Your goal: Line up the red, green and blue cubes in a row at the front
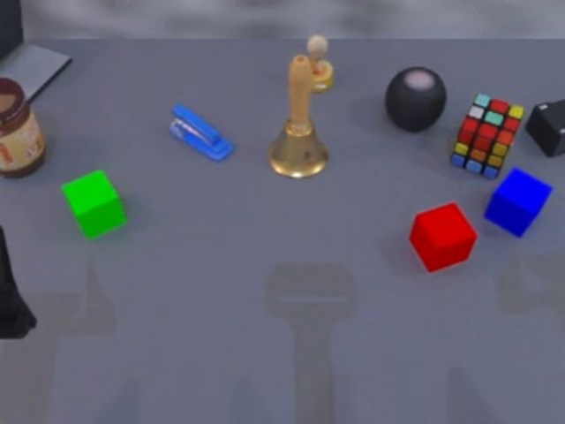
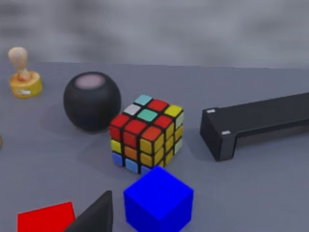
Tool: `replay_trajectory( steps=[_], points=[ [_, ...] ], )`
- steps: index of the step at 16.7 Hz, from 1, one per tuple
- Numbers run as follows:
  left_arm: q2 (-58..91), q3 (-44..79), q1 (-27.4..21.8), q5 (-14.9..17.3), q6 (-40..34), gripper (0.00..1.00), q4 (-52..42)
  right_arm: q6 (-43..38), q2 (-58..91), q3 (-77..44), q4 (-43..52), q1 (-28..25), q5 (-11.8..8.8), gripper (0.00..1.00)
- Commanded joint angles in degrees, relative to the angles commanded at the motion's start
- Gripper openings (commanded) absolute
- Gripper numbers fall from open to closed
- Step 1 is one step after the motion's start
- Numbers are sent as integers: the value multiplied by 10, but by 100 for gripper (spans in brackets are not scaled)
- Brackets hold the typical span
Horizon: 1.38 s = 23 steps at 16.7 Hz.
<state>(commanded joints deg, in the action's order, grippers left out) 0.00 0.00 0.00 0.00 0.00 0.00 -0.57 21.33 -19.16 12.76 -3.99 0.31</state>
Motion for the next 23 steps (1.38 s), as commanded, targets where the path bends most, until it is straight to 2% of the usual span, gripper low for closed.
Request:
replay_trajectory(
  steps=[11,15,19,23],
  points=[
    [0,0,0,0,0,100,0,-3,654,-515,352,-119,-2,100],
    [0,0,0,0,0,100,0,-4,855,-668,455,-153,-2,100],
    [0,0,0,0,0,100,0,-6,973,-759,518,-173,-2,100],
    [0,0,0,0,0,100,0,-7,997,-779,532,-177,-2,100]
  ],
)
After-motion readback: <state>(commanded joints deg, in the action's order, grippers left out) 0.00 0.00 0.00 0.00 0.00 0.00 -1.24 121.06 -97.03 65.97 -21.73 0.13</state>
